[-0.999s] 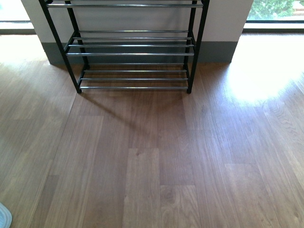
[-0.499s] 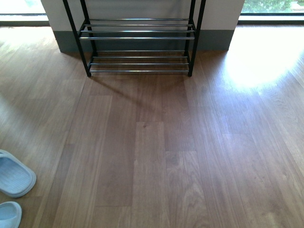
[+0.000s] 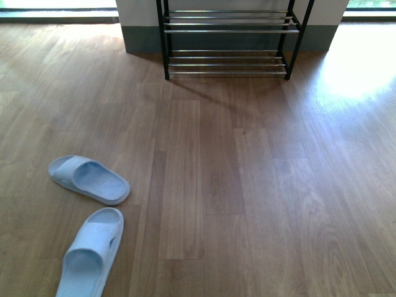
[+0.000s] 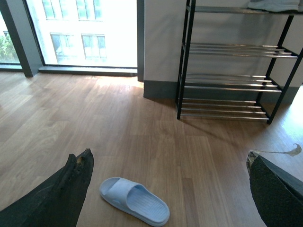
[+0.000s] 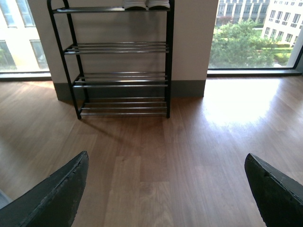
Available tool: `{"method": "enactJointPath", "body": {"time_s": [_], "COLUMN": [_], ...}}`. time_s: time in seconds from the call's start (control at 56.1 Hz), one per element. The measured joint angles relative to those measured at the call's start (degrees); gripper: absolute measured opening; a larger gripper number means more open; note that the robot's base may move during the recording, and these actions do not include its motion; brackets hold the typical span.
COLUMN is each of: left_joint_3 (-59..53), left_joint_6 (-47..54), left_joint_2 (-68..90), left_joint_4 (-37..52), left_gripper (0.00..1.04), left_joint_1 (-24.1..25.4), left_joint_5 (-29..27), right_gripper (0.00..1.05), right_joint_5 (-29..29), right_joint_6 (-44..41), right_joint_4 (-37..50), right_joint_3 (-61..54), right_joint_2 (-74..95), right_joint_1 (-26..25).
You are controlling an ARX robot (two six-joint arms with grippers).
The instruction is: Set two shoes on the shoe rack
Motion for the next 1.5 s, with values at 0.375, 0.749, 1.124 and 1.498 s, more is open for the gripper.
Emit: {"method": "enactJointPath", "body": {"time_s": [0.375,0.749,1.124,1.498], "left_joint_3": [0.0,0.0,0.0,0.0], "left_joint_6": [0.0,0.0,0.0,0.0], "left_joint_2": [0.0,0.0,0.0,0.0], "left_joint_4": [0.0,0.0,0.0,0.0], "left_gripper": [0.95,0.95,0.95,0.95], "left_joint_1": [0.0,0.0,0.0,0.0], "left_joint_5": [-0.2,0.0,-0.3,-0.2], "right_gripper": [0.96,0.96,0.96,0.96], "right_joint_5": [-0.2,0.1,-0.2,-0.1], "right_joint_6": [0.0,0.0,0.0,0.0], "right_joint_4": [0.0,0.0,0.0,0.0], "right_joint_3": [0.0,0.0,0.0,0.0], "right_joint_2": [0.0,0.0,0.0,0.0], "right_joint_1": [0.0,0.0,0.0,0.0]}}
